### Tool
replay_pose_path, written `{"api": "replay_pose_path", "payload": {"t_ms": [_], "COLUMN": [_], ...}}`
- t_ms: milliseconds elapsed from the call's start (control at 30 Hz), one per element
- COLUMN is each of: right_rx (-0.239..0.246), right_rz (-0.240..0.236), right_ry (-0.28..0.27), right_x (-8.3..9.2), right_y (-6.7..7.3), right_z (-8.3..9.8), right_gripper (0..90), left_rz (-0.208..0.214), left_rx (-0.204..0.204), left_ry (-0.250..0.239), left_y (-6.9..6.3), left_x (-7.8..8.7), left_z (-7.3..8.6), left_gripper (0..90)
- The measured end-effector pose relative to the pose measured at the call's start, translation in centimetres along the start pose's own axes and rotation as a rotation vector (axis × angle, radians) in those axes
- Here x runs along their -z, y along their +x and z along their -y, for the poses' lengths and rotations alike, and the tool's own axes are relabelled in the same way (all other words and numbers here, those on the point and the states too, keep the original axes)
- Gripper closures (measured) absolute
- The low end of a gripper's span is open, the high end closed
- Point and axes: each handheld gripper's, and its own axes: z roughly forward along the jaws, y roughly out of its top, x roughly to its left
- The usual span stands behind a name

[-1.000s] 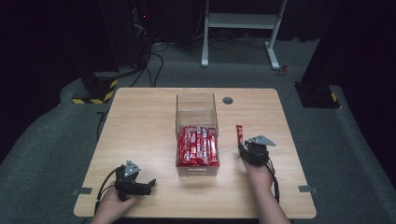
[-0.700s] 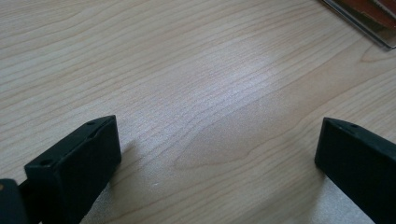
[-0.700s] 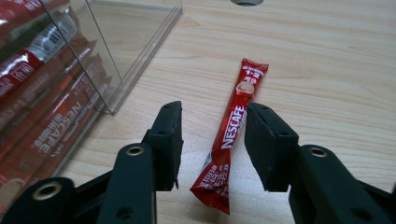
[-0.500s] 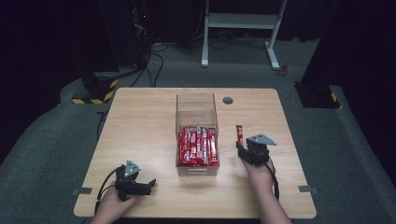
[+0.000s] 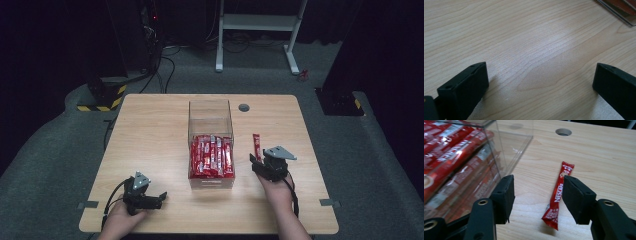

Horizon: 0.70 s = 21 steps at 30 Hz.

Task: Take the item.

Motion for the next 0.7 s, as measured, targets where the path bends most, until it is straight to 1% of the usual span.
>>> {"api": "replay_pose_path", "payload": {"t_ms": [200, 367, 400, 533, 567, 633, 667, 700], "right_rx": [0.010, 0.030, 0.028, 0.046, 0.043, 0.057, 0.054, 0.064], "right_rz": [-0.019, -0.046, -0.051, -0.066, -0.067, -0.070, -0.072, -0.074], "right_ry": [-0.019, -0.032, -0.030, -0.029, -0.024, -0.020, -0.014, -0.008], "right_x": [1.0, 1.7, 1.9, 2.3, 2.5, 2.6, 2.7, 2.7], "right_y": [1.3, 2.4, 2.7, 3.6, 3.8, 4.2, 4.4, 4.5], "right_z": [0.2, 0.8, 0.9, 1.6, 1.8, 2.3, 2.6, 2.8], "right_gripper": [42.4, 40.8, 40.5, 39.8, 39.6, 39.1, 38.8, 38.7], "left_rz": [0.000, 0.000, 0.000, 0.000, 0.000, -0.001, 0.000, 0.000], "left_rx": [0.000, 0.000, 0.000, 0.000, 0.000, 0.000, 0.000, 0.000], "left_ry": [0.000, 0.000, 0.000, 0.000, 0.000, 0.000, 0.000, 0.000], "left_y": [0.0, 0.0, 0.0, 0.0, 0.0, 0.0, 0.0, 0.0], "left_x": [0.0, 0.0, 0.0, 0.0, 0.0, 0.0, 0.0, 0.0], "left_z": [0.0, 0.0, 0.0, 0.0, 0.0, 0.0, 0.0, 0.0], "left_gripper": [0.6, 0.6, 0.6, 0.6, 0.6, 0.6, 0.6, 0.6]}}
